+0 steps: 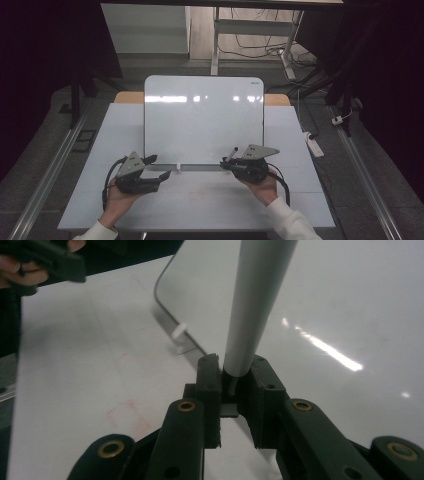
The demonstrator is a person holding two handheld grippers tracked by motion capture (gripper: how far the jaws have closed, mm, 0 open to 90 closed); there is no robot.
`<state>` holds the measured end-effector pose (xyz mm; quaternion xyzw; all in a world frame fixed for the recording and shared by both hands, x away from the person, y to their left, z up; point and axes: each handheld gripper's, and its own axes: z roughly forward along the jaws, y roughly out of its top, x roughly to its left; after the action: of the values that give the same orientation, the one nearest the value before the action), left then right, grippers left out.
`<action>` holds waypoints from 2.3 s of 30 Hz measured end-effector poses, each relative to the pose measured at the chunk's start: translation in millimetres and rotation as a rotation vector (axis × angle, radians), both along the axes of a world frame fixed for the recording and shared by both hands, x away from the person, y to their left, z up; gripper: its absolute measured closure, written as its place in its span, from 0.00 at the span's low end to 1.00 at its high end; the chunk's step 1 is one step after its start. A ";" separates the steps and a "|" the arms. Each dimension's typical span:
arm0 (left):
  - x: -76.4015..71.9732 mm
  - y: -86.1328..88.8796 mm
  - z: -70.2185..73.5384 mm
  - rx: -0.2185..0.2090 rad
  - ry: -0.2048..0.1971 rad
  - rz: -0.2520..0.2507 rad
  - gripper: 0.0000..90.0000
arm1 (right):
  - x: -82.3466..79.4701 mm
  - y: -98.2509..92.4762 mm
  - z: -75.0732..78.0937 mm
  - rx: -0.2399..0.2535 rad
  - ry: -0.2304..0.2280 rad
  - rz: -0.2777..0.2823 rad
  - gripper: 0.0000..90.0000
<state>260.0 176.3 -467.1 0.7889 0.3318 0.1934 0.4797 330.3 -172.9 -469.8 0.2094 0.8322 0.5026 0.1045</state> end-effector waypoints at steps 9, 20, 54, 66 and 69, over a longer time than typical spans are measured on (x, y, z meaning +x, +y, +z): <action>19.6 -52.1 30.5 -0.031 -0.032 -0.164 0.33 | -6.2 17.3 -5.5 -0.038 0.031 0.110 0.86; 38.2 -85.9 33.7 -0.046 0.001 -0.277 0.43 | -9.8 29.0 -11.7 -0.058 0.055 0.188 0.86; 47.3 -116.9 26.1 -0.127 -0.020 -0.140 0.90 | -54.1 35.6 -3.9 0.044 -0.236 -0.305 0.65; 45.9 -128.3 23.7 -0.148 -0.035 -0.110 0.90 | -46.7 35.3 -2.9 0.037 -0.235 -0.401 0.89; 45.7 -128.4 23.4 -0.157 -0.033 -0.112 0.89 | -44.1 31.4 -2.1 0.039 -0.228 -0.391 0.90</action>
<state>305.7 47.9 -443.8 0.7630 0.2934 0.1525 0.5554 286.2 -141.5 -472.0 0.3106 0.7489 0.5090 0.2892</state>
